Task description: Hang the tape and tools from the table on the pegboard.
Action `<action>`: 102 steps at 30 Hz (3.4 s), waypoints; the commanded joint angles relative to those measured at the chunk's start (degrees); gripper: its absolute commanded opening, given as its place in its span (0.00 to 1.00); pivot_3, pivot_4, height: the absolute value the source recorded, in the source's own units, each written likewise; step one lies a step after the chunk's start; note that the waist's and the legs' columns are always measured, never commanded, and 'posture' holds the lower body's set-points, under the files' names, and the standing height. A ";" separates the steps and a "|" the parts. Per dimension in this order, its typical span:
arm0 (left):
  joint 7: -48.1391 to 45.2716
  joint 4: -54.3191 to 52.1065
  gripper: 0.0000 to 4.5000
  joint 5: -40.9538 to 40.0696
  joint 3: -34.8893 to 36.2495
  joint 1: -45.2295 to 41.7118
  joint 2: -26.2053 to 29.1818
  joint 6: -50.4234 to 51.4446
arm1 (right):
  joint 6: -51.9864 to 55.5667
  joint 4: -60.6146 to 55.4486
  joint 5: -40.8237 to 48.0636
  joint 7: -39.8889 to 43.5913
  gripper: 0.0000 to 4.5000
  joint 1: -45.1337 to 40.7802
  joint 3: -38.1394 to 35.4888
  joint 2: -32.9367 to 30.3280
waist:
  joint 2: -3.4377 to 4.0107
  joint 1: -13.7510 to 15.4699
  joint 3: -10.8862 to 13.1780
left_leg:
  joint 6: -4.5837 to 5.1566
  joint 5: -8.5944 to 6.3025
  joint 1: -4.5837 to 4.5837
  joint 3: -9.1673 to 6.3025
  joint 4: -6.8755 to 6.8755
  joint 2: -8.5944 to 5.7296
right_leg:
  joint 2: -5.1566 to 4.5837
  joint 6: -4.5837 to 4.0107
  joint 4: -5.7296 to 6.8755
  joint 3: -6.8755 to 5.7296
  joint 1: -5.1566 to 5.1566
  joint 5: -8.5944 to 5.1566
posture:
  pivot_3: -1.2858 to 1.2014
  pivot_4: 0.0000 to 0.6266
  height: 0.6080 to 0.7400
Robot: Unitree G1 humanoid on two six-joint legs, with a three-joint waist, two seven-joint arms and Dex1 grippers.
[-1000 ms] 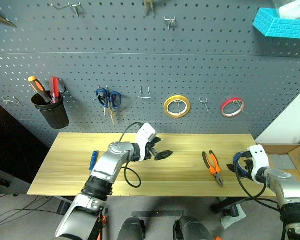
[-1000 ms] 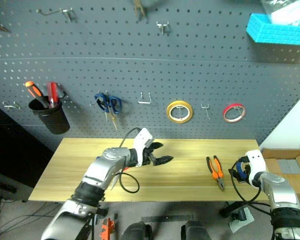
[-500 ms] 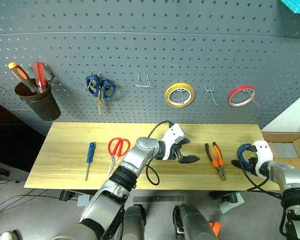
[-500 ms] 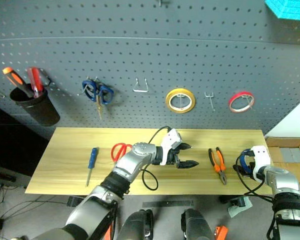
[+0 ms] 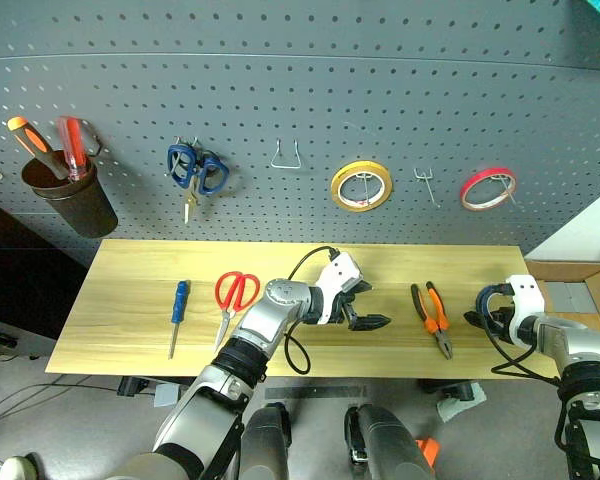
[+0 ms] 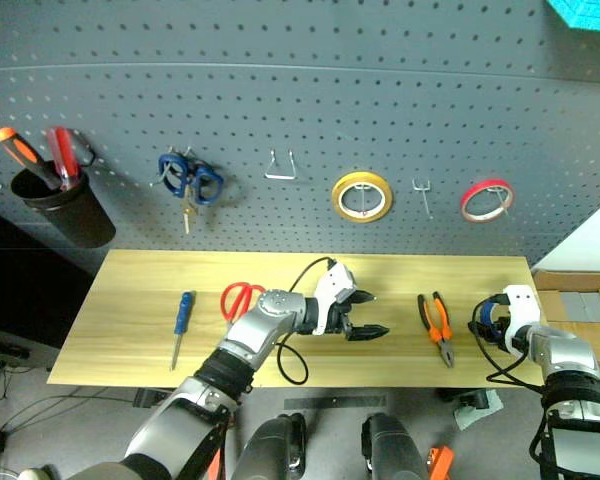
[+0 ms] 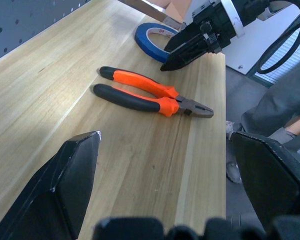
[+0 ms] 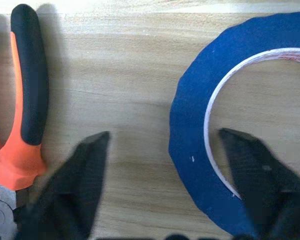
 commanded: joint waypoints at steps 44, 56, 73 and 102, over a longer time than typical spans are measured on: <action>14.51 -37.53 0.99 -24.70 19.66 12.09 7.19 27.00 | -57.44 -31.46 -36.37 -24.28 0.08 13.10 19.93 -1.77 | 0.15 -2.48 -10.47 | -0.10 0.22 -0.71 -0.01 0.21 -0.12 | 0.17 0.25 0.13 0.15 -0.81 0.26 | 0.51 0.00 1.00; 16.14 -36.95 0.99 -25.28 19.56 11.44 7.92 25.38 | -67.45 -15.10 -35.45 -21.99 0.08 1.48 22.08 -2.29 | 0.11 -1.60 -11.26 | -0.24 0.32 -0.71 0.05 0.26 -0.13 | 0.16 -0.14 0.15 0.26 -0.81 0.50 | 0.53 0.00 1.00; 15.46 -33.61 0.99 -24.87 17.56 9.42 7.80 23.27 | -65.52 -6.44 -25.93 -4.80 0.08 -4.24 20.80 -3.78 | 0.16 -1.73 -11.83 | 0.01 0.17 0.32 0.07 0.23 -0.13 | 0.17 -0.20 0.16 0.27 0.21 0.51 | 0.52 0.03 1.00; 15.93 -33.78 0.99 -25.09 17.49 9.17 8.18 23.47 | -67.88 12.17 -25.50 -0.20 0.36 -14.78 22.12 1.42 | 0.17 -1.62 -11.82 | 0.00 0.17 0.33 0.08 0.23 -0.11 | 0.14 -0.22 0.16 0.34 0.21 0.51 | 0.53 0.07 1.00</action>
